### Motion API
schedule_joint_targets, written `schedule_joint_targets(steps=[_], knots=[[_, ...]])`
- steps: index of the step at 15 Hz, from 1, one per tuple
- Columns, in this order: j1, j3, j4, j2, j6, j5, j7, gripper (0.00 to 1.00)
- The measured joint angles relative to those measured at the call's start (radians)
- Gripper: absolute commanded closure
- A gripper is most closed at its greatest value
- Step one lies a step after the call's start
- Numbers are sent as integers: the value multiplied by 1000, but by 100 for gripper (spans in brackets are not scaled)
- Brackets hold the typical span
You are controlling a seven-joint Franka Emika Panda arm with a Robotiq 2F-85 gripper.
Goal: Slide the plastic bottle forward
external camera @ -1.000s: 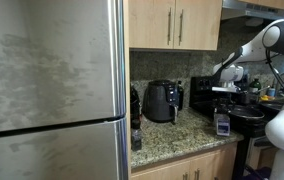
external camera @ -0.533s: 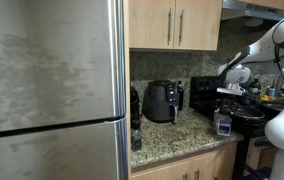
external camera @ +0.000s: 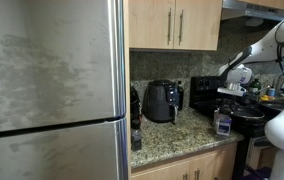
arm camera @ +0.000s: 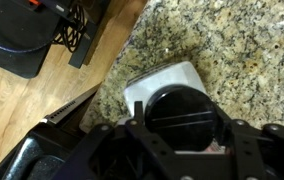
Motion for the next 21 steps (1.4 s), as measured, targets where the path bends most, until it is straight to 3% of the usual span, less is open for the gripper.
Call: schedule_joint_targets(steps=[4, 5, 6, 8, 17, 21], knots=[[-2, 0, -1, -1, 6, 0, 0, 69], [-2, 0, -1, -1, 6, -1, 0, 19], [-2, 0, -1, -1, 7, -1, 0, 18], [-2, 0, -11, 2, 29, -12, 1, 3], [-5, 0, -78, 19, 205, -35, -20, 0], [-4, 0, -106, 20, 273, 22, -85, 0]])
